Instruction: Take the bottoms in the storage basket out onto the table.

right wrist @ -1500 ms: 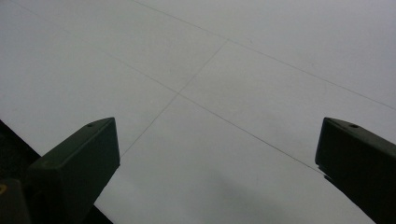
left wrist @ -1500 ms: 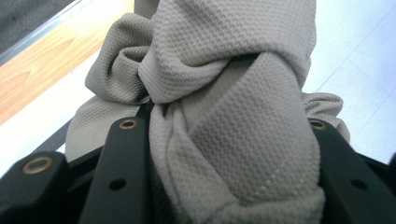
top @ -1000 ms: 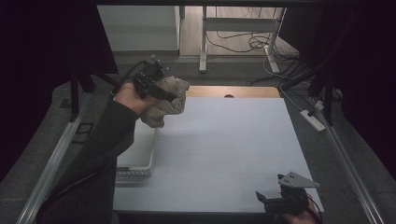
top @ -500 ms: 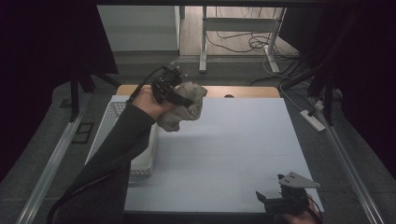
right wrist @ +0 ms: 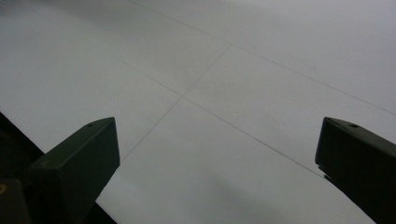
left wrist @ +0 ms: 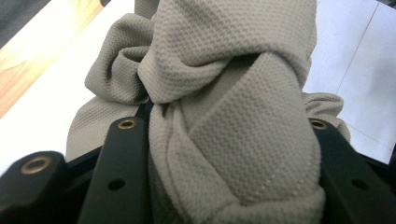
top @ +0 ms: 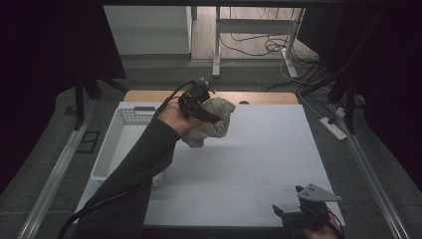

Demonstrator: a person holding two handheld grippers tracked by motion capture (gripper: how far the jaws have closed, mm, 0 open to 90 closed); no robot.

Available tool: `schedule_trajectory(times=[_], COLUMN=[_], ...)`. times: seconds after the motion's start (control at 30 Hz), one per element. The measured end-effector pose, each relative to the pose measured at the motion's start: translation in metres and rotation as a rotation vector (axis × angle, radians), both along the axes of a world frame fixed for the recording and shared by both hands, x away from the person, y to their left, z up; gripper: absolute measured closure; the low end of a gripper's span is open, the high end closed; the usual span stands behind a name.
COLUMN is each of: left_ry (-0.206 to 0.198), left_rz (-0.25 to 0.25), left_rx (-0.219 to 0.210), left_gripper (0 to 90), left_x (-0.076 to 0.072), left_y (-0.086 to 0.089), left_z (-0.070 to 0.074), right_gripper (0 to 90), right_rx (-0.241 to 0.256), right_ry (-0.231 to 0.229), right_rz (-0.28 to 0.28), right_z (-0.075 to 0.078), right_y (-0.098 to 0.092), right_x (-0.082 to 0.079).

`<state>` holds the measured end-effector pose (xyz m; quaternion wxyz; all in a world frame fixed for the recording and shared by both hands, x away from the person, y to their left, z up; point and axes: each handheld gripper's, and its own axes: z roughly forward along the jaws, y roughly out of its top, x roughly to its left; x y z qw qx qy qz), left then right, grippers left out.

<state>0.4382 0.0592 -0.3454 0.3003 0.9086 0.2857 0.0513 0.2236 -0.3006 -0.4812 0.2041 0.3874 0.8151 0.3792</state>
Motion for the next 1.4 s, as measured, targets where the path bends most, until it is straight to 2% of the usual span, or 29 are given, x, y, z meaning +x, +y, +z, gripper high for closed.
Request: schedule_trajectory(times=[0.43, 0.6, 0.73, 0.87, 1.03, 1.4], left_ry=[0.023, 0.041, 0.047, 0.044, 0.05, 0.076], left_rz=[-0.026, -0.019, -0.014, -0.016, -0.01, 0.02], left_rx=[-0.001, -0.012, -0.024, -0.017, -0.014, 0.025], left_gripper=[55.6, 55.6, 55.5, 55.5, 55.2, 53.7], left_x=[0.003, 0.005, 0.006, 0.006, 0.007, 0.017], left_y=[-0.024, -0.031, -0.034, -0.037, -0.038, -0.031], left_z=[-0.033, -0.049, -0.056, -0.066, -0.077, -0.114], right_gripper=[0.4, 0.4, 0.4, 0.4, 0.4, 0.4], right_rx=[-0.001, 0.003, 0.003, 0.005, 0.009, 0.012], right_ry=[0.002, -0.001, 0.0, 0.001, 0.004, 0.006], right_rz=[0.02, 0.009, 0.004, 0.003, 0.003, 0.005], right_z=[0.0, 0.0, 0.0, 0.0, 0.0, 0.0], right_y=[0.0, 0.0, 0.0, -0.001, -0.001, -0.002], right_x=[0.0, 0.0, 0.0, 0.0, 0.0, 0.0])
